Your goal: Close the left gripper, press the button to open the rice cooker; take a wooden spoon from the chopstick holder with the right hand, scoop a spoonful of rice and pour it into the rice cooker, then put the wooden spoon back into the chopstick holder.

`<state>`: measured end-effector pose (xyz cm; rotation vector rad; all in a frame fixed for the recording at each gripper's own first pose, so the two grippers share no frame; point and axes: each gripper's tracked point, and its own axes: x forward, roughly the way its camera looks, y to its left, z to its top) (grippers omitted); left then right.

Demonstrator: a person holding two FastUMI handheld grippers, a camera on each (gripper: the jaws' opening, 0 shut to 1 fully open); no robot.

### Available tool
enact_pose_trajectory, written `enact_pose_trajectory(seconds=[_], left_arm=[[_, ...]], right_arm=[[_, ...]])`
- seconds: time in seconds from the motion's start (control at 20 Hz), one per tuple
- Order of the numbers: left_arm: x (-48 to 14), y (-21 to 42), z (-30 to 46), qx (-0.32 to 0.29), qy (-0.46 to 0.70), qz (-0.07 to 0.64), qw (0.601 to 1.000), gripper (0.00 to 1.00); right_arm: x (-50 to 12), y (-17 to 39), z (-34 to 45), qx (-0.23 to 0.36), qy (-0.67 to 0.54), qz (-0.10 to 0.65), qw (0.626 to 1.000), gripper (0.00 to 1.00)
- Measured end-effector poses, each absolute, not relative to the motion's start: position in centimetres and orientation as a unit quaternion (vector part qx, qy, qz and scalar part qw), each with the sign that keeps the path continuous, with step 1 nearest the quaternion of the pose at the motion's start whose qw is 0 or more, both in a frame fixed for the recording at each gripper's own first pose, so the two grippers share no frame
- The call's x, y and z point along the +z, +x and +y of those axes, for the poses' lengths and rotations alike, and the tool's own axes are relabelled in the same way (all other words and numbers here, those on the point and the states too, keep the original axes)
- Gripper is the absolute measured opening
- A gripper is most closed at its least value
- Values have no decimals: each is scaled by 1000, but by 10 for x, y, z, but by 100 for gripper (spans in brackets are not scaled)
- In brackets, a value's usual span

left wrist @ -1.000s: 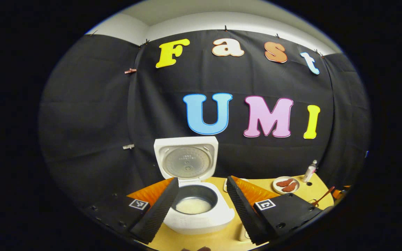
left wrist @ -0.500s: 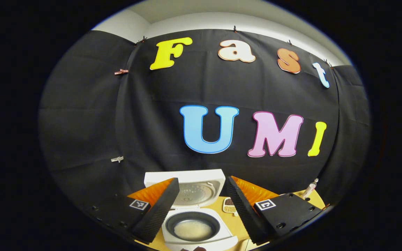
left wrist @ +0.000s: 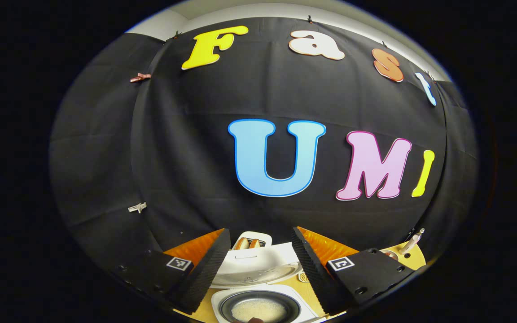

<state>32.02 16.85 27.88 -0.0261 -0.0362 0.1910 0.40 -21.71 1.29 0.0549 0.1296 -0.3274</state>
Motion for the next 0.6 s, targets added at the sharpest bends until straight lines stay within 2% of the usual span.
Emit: enact_pose_trajectory(seconds=[0.2, 0.3, 0.45, 0.5, 0.6], left_arm=[[264, 353, 186, 105, 10, 5, 994, 95], [245, 365, 188, 100, -21, 29, 994, 94], [241, 361, 189, 111, -19, 44, 993, 100], [240, 357, 188, 112, -18, 48, 992, 96], [232, 354, 184, 114, -33, 63, 991, 96]], right_arm=[[4, -15, -211, -182, 34, 75, 980, 98], [-1, -16, -205, -184, 32, 79, 979, 98], [-2, -8, -191, -170, 31, 80, 982, 98], [-2, -3, -186, -162, 30, 79, 983, 98], [-5, 9, -177, -142, 29, 82, 986, 99]])
